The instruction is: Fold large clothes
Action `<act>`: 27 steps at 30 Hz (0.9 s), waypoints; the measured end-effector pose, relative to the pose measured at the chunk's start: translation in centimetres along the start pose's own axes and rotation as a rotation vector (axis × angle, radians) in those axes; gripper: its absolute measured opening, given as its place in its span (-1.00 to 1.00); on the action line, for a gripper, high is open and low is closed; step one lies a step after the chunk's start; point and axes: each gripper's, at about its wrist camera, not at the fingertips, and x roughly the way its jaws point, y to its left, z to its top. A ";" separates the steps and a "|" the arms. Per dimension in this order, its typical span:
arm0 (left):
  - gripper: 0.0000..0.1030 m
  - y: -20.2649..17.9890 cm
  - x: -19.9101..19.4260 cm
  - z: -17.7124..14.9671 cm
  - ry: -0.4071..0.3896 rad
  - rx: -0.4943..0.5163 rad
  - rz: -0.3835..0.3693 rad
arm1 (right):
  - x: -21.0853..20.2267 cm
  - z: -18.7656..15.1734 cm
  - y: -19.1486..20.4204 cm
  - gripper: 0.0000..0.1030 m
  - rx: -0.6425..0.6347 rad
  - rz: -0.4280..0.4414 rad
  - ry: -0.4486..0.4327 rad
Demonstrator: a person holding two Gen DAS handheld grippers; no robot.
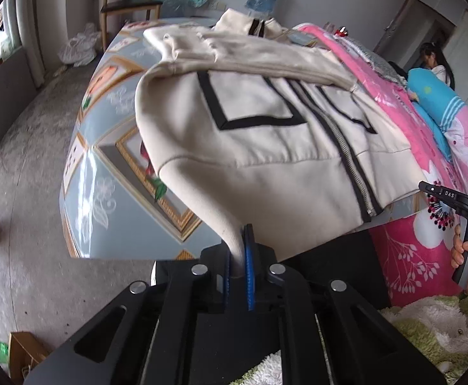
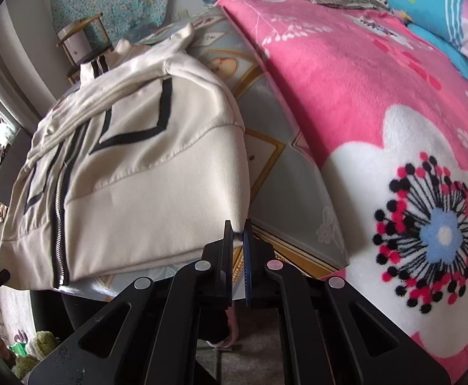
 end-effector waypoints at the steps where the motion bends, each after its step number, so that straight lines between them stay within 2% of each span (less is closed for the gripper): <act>1: -0.87 -0.1 -0.4 0.4 -0.018 0.003 -0.011 | -0.3 0.2 0.1 -0.91 -0.001 0.002 -0.010; 10: -0.88 0.9 -2.2 5.1 -0.128 -0.028 -0.073 | -3.0 3.9 1.4 -0.91 0.000 0.038 -0.111; 16: -0.88 2.5 -2.1 9.6 -0.189 -0.075 -0.082 | -3.2 8.5 4.1 -0.91 -0.051 0.067 -0.180; 22: -0.88 4.3 -0.9 14.0 -0.215 -0.079 -0.049 | -0.5 14.4 6.7 -0.91 -0.104 0.080 -0.213; 27: -0.88 6.8 2.8 16.9 -0.172 -0.139 -0.035 | 5.1 19.0 7.9 -0.91 -0.079 0.104 -0.166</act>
